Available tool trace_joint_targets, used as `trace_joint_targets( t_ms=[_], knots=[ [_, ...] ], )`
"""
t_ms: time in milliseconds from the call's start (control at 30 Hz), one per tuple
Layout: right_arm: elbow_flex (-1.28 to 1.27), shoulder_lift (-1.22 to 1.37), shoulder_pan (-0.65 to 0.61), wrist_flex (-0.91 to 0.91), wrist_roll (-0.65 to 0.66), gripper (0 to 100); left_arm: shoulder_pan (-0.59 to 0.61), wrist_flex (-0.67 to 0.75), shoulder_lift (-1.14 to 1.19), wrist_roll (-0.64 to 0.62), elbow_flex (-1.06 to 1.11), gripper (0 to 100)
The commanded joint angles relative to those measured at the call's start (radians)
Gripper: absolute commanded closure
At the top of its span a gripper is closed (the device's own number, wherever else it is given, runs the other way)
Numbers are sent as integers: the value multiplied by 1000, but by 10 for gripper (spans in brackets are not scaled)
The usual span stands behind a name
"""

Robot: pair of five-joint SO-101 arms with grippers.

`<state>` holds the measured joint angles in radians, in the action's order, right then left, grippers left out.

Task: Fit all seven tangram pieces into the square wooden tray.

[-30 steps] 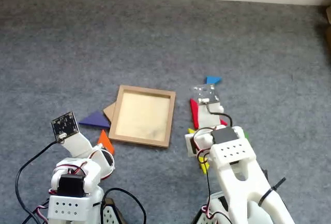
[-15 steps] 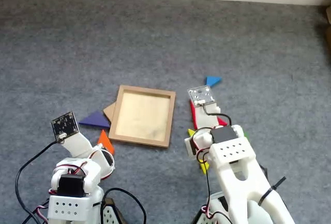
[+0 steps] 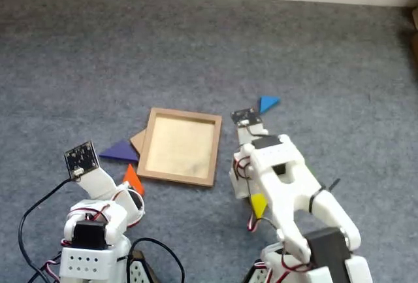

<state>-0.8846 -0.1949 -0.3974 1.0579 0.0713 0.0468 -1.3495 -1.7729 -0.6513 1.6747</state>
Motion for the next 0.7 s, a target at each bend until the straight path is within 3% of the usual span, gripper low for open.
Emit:
trace_joint_targets(
  t_ms=[0, 667],
  knots=[
    [51, 16, -1, -19, 32, 609, -19, -35, -53, 2, 22, 994],
    [24, 38, -5, -77, 92, 704, -19, -35, -53, 2, 22, 994]
  ],
)
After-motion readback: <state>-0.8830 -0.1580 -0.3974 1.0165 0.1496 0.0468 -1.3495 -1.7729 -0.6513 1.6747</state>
